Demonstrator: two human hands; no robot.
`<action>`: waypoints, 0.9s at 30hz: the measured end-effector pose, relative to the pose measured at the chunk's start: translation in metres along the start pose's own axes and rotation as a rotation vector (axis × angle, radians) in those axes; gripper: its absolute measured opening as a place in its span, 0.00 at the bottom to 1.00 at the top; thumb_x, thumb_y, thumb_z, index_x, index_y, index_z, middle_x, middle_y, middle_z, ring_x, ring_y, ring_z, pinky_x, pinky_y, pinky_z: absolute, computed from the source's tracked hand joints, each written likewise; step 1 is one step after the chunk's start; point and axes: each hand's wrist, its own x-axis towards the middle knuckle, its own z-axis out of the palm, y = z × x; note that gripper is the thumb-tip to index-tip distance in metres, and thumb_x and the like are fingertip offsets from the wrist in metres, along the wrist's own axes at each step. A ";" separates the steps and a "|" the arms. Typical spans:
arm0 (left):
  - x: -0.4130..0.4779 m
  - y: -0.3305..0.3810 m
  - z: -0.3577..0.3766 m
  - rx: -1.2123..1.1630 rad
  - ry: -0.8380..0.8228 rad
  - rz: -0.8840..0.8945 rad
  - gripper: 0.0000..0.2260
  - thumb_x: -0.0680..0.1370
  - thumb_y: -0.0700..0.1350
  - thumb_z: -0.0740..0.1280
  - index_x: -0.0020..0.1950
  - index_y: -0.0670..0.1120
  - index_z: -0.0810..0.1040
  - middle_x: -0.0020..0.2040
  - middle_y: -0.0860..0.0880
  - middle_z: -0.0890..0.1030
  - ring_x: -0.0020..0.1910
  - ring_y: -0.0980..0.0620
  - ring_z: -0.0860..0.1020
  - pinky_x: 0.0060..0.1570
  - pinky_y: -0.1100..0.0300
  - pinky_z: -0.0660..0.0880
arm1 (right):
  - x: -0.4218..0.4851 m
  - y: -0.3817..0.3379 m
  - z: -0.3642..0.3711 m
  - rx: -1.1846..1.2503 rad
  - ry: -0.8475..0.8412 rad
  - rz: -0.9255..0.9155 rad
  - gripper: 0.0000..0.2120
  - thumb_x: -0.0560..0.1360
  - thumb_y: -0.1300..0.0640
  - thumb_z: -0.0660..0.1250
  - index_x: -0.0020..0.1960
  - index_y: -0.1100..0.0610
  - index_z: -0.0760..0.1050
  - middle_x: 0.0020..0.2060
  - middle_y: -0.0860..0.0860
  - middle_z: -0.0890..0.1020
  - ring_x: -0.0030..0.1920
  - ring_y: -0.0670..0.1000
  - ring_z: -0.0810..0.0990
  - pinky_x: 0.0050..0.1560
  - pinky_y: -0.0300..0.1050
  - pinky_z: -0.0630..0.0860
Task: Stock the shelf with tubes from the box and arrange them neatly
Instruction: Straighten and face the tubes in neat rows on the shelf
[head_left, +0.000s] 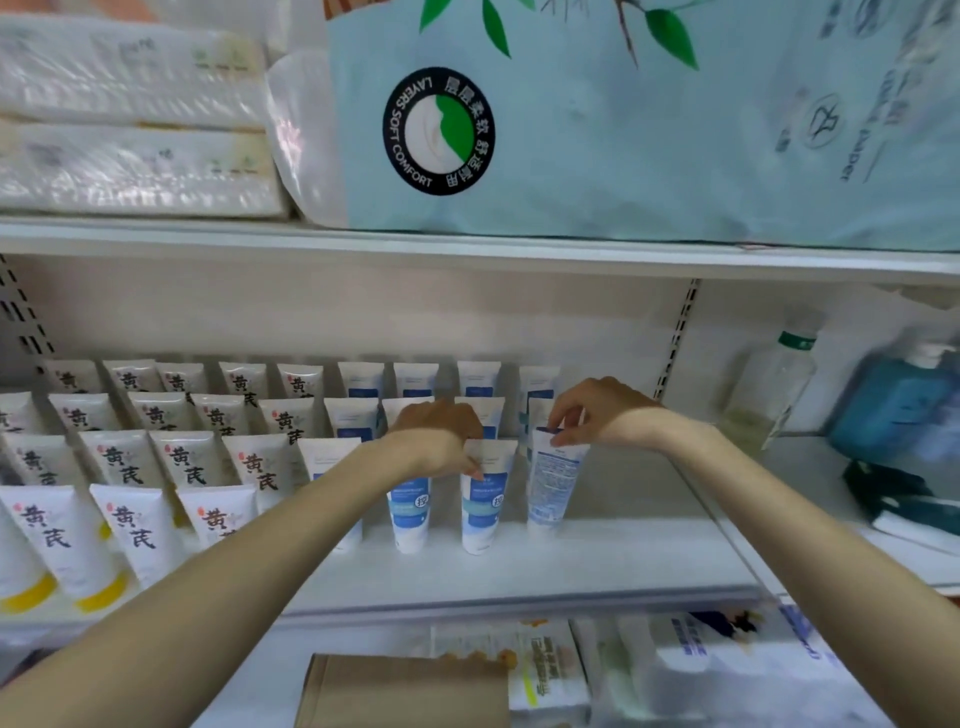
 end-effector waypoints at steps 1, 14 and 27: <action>0.001 0.001 0.000 -0.006 -0.005 0.001 0.21 0.74 0.56 0.69 0.64 0.50 0.72 0.63 0.49 0.75 0.57 0.47 0.75 0.55 0.57 0.74 | 0.001 0.001 0.001 0.016 -0.005 -0.002 0.10 0.72 0.50 0.71 0.52 0.50 0.79 0.44 0.47 0.79 0.46 0.47 0.78 0.45 0.39 0.73; 0.006 -0.003 0.001 -0.026 -0.015 0.003 0.21 0.74 0.55 0.69 0.64 0.50 0.72 0.63 0.50 0.75 0.59 0.49 0.74 0.50 0.62 0.69 | 0.000 0.012 0.015 0.299 0.063 -0.084 0.02 0.74 0.59 0.69 0.46 0.53 0.79 0.52 0.48 0.77 0.34 0.49 0.79 0.36 0.36 0.76; 0.008 -0.009 0.001 -0.055 -0.060 0.018 0.21 0.74 0.55 0.69 0.66 0.52 0.72 0.64 0.52 0.74 0.59 0.49 0.74 0.47 0.62 0.68 | -0.007 0.025 0.013 0.392 -0.065 -0.057 0.16 0.63 0.48 0.78 0.50 0.47 0.81 0.47 0.46 0.84 0.45 0.47 0.83 0.55 0.49 0.79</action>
